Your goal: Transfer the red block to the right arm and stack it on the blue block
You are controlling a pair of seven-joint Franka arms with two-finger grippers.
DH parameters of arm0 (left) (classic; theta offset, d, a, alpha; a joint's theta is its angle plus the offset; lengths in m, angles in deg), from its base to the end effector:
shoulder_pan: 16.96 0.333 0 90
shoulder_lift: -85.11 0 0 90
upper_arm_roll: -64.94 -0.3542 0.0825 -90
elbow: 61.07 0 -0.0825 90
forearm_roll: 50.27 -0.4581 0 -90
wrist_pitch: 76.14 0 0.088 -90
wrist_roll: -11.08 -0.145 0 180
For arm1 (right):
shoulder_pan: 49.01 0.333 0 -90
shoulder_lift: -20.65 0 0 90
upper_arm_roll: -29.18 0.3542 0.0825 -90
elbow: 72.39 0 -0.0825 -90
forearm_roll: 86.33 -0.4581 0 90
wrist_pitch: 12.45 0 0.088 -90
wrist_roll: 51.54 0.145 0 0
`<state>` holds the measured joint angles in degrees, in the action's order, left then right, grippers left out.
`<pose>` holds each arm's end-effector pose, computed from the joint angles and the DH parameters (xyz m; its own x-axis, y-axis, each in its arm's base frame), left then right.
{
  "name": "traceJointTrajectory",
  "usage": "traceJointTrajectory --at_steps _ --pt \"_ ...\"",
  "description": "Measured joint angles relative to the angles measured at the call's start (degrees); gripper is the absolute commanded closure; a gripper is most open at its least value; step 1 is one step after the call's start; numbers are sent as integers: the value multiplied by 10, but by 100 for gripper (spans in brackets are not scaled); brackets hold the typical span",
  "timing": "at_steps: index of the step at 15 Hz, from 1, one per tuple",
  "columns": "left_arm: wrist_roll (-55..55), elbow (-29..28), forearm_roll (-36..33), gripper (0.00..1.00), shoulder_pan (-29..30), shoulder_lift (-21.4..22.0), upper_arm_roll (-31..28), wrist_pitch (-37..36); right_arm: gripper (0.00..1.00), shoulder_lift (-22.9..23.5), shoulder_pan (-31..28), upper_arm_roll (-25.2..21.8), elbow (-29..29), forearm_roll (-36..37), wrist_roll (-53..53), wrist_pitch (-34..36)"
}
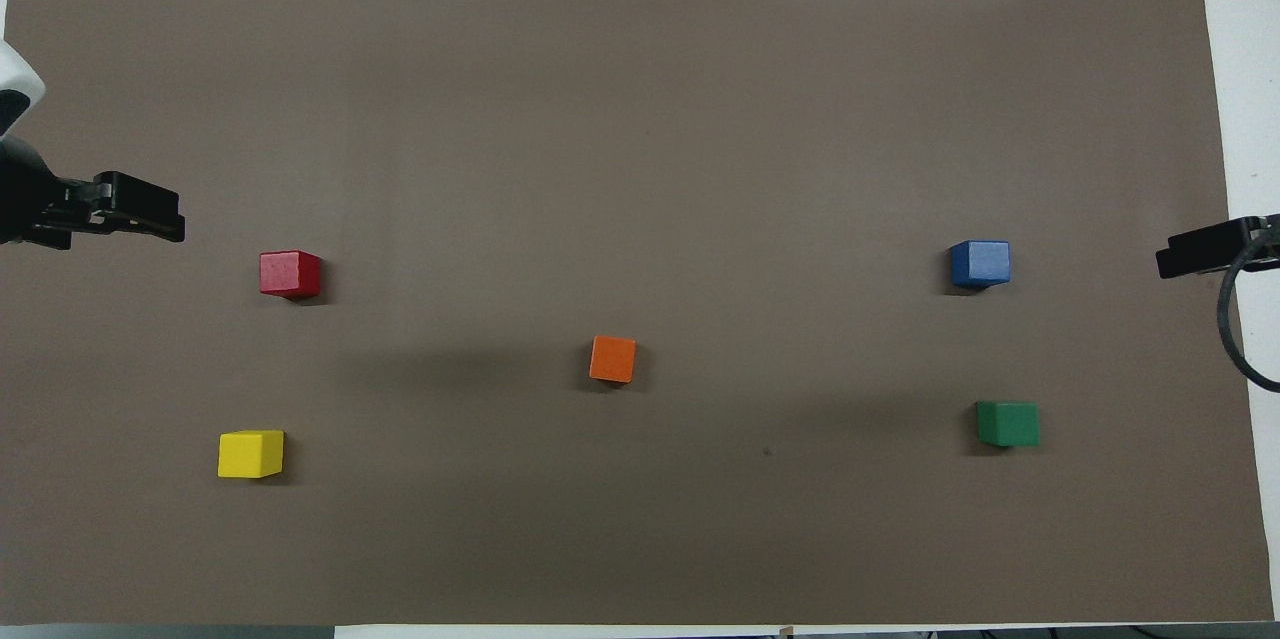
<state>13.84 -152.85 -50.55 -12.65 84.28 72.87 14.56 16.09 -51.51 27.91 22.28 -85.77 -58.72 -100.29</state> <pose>0.6309 -0.0387 0.5998 0.9993 -0.0151 -0.0330 -0.0152 -0.9999 -0.0045 0.5931 -0.0410 0.6259 0.9974 0.0593 -0.0403 0.0595 -0.9982 0.0030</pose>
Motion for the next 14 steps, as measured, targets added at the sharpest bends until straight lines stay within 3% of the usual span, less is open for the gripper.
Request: traceJointTrajectory --at_steps 7,14 --pt "0 -22 0 0 0 3 0 3 0 0 0 0 0 0 0 0" --pt "1 -189 0 0 13 39 -1 193 0 0 0 0 0 0 0 0"
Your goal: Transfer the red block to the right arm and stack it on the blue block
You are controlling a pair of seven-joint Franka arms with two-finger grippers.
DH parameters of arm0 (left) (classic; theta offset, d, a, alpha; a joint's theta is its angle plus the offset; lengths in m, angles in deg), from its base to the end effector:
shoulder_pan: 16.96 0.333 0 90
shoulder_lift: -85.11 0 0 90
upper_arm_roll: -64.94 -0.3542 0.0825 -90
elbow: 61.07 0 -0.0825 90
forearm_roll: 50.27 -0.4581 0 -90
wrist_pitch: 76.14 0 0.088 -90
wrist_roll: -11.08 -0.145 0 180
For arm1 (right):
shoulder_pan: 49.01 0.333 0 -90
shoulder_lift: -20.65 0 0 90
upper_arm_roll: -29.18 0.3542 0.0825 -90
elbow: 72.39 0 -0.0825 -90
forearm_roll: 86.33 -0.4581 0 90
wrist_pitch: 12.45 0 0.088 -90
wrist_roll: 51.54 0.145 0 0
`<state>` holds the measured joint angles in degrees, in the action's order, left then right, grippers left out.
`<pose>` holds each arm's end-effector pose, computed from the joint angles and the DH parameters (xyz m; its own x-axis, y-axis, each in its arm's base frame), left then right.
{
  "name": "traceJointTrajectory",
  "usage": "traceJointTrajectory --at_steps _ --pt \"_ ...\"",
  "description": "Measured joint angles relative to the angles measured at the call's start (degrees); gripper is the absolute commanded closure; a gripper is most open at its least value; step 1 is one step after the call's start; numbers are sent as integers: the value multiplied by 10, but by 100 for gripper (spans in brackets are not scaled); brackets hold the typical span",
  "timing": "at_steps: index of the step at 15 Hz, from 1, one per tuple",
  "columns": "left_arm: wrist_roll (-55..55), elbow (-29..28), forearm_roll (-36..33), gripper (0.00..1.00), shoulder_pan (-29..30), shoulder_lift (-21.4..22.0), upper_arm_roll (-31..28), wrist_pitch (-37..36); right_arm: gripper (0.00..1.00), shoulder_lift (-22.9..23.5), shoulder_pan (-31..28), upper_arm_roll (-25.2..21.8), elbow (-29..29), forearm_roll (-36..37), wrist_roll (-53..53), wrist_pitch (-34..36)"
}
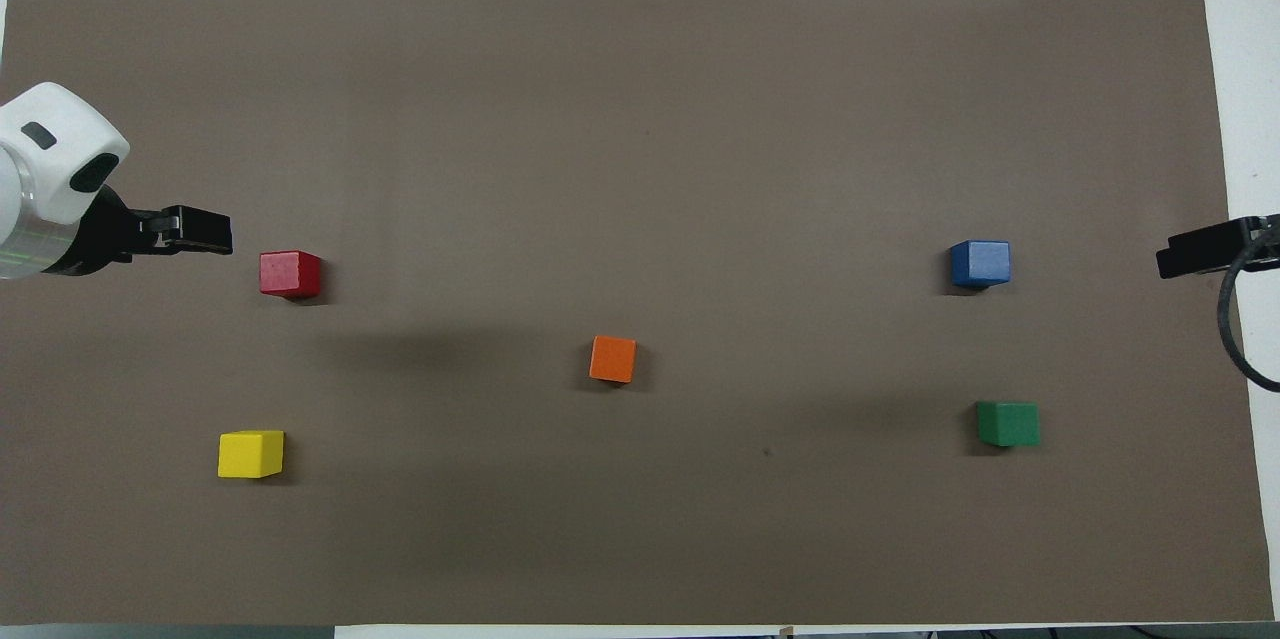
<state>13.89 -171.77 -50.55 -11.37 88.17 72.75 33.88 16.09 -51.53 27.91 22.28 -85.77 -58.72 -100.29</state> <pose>0.6186 -0.0245 0.4894 0.9991 0.0085 0.0416 0.0090 -0.9999 -0.0099 0.5931 -0.0412 0.6259 0.9974 0.0590 -0.0403 0.0591 -0.9982 0.0030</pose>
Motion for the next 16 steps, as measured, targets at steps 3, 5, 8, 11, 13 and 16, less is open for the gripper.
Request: traceJointTrajectory --at_steps 3,5,8,11,13,16 --pt "-1 -44 0 0 9 -22 -1 72 0 0 0 0 0 0 0 0" --pt "-1 -78 0 0 10 -44 0 130 0 0 0 0 0 0 0 0" --pt "-1 -126 0 0 9 -77 0 220 0 0 0 0 0 0 0 0" --pt "-1 -145 -1 0 9 -97 0 258 0 -4 0 0 20 -1 -2 -12" --pt "-1 -147 -2 0 9 -105 0 266 0 -11 -1 0 58 -30 -11 -45" --pt "-1 -148 -2 20 9 -120 1 278 0 -14 -10 -1 116 -125 -22 -88"
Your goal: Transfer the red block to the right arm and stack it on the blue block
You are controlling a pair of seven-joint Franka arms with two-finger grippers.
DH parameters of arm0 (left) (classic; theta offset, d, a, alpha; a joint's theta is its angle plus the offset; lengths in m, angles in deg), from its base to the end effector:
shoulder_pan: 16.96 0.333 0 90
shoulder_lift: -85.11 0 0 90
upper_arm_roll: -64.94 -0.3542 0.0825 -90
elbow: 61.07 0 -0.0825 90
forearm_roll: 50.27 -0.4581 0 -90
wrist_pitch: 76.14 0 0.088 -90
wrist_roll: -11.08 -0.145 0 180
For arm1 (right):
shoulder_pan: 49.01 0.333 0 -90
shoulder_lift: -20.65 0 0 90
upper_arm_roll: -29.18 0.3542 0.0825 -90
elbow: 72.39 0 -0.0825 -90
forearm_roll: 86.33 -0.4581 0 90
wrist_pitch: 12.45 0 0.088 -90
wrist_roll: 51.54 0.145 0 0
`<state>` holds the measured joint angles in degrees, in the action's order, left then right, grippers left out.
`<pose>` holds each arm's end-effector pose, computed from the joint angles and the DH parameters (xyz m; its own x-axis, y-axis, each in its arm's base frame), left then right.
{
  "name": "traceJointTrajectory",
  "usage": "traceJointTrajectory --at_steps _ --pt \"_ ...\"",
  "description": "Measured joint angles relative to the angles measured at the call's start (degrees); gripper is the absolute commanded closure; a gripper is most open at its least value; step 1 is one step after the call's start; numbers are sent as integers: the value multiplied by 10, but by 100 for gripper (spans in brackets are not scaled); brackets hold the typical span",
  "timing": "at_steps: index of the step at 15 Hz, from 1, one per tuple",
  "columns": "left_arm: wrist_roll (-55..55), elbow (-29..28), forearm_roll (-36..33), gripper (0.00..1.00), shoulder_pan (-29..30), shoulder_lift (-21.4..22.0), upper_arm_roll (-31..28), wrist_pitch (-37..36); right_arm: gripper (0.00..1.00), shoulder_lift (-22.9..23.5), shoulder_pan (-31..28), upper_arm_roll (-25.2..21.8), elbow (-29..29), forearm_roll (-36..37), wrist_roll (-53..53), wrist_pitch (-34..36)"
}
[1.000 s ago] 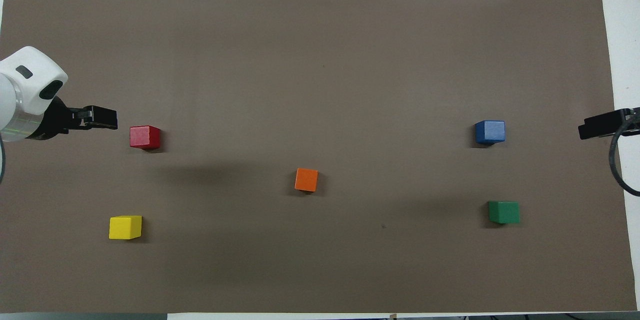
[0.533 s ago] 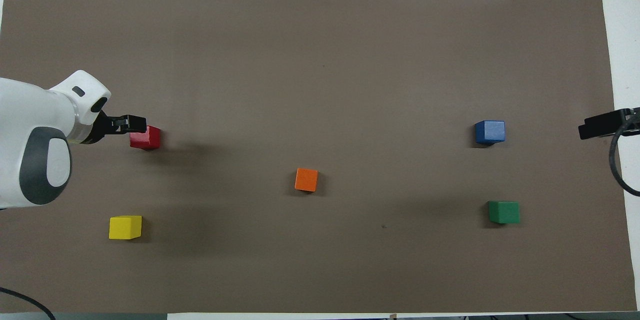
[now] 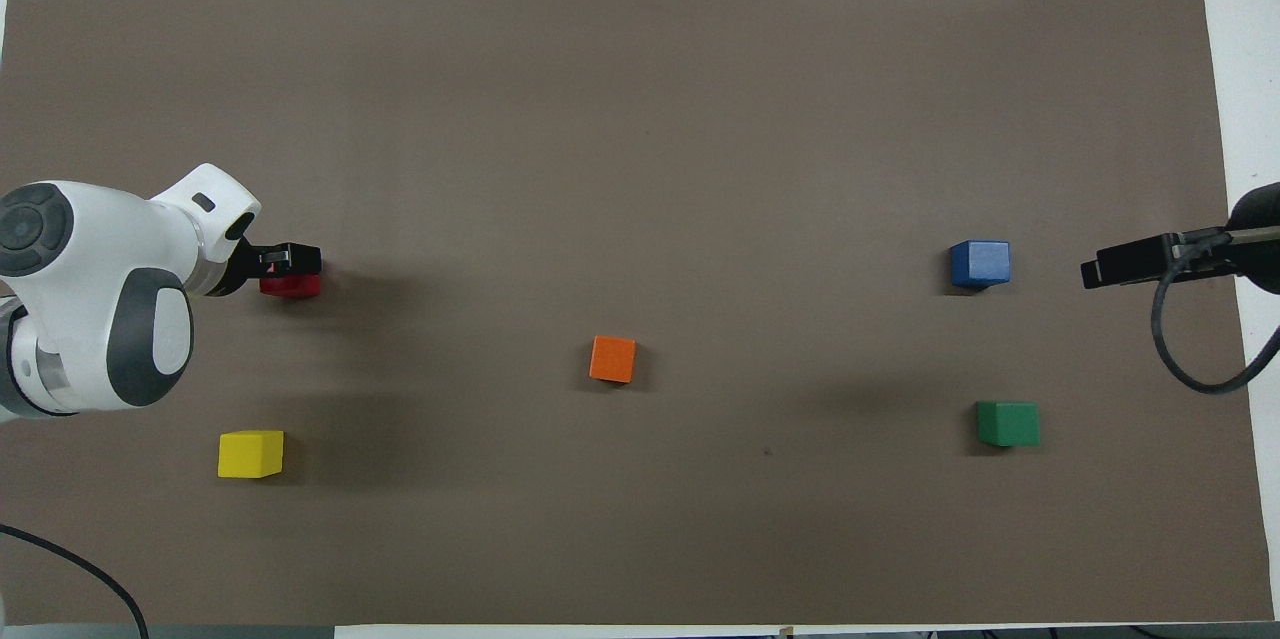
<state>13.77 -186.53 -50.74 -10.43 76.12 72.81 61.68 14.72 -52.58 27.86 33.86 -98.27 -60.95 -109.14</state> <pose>0.6179 -0.0145 0.2694 0.9980 0.0205 0.0595 0.0194 -0.9996 0.0183 0.5903 -0.0232 0.5455 0.9982 0.0515 -0.0313 0.0436 -0.9759 -0.2139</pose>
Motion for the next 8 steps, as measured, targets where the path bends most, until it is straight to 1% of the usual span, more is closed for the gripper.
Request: traceJointTrajectory --at_steps 1,2,5,6,8 --pt "0 0 0 44 0 -4 0 2 0 0 -6 0 18 -40 -13 -11" --pt "0 0 0 99 0 -7 0 4 0 0 -14 0 35 -82 -36 -18" --pt "4 6 0 100 0 -8 0 -9 0 7 -46 -1 88 -222 -138 -36" --pt "19 20 0 100 -1 -8 1 -40 0 15 -57 -1 99 -267 -172 -35" --pt "80 86 1 100 -5 -4 9 -155 0 32 -75 -1 113 -361 -218 -13"
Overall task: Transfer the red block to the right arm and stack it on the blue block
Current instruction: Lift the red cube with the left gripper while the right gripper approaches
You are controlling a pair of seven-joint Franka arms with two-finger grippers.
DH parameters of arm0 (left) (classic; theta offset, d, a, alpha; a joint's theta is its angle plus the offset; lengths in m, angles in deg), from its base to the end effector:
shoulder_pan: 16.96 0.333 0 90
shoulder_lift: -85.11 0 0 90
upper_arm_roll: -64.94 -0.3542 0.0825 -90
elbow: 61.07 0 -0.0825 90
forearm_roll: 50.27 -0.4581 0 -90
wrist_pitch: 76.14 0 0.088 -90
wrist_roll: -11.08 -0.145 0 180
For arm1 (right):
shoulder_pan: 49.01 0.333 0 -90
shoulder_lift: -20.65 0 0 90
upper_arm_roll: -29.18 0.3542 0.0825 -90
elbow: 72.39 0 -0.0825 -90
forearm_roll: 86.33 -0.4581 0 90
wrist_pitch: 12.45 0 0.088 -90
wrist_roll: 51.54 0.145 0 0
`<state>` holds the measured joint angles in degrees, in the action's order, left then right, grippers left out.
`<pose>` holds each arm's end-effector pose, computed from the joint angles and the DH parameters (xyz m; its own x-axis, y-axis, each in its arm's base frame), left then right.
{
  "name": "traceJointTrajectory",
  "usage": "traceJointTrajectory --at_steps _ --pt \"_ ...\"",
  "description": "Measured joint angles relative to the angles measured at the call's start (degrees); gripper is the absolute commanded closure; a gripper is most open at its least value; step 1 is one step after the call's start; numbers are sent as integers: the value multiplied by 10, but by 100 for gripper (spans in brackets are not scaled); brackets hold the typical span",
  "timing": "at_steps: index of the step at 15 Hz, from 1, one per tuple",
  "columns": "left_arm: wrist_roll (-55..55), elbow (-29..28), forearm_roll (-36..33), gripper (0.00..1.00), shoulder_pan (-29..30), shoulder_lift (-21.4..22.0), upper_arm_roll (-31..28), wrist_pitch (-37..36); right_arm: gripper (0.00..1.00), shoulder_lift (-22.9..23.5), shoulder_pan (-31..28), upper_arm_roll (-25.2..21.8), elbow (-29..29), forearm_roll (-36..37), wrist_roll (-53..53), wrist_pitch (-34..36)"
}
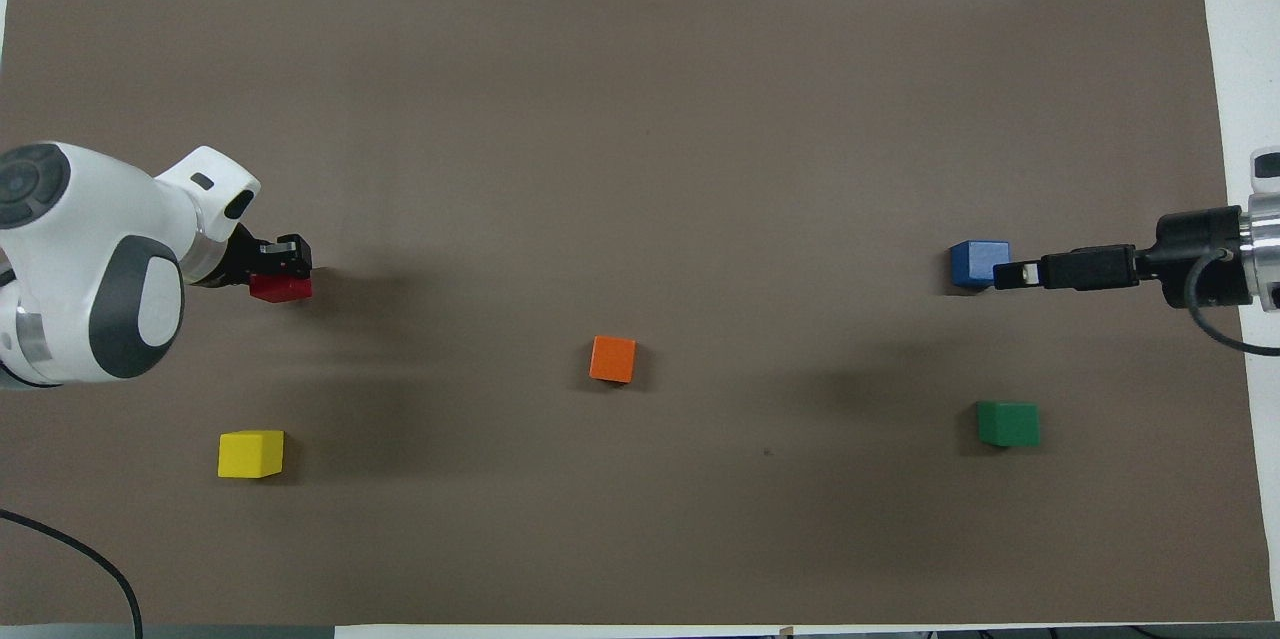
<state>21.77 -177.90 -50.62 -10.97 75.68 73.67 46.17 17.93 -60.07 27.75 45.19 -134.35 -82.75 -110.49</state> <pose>0.6348 -0.0291 0.3149 0.9883 0.1355 -0.0695 0.1363 -0.9906 0.0072 0.5839 -0.0295 0.4483 0.9969 0.0430 0.0664 0.0783 -0.6575 -0.7493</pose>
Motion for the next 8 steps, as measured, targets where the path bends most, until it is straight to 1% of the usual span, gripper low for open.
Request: traceJointTrajectory --at_steps 2,4,6,8 --pt "71 86 17 100 -17 9 5 -116 0 14 -10 0 13 -92 -30 32" --pt "162 155 69 100 -41 29 10 -200 0 22 -12 0 31 -181 -60 78" --pt "272 183 119 100 -59 60 20 -238 0 27 -11 2 49 -241 -84 123" --pt "403 185 172 100 -76 94 38 -251 0 28 -8 4 70 -297 -97 176"
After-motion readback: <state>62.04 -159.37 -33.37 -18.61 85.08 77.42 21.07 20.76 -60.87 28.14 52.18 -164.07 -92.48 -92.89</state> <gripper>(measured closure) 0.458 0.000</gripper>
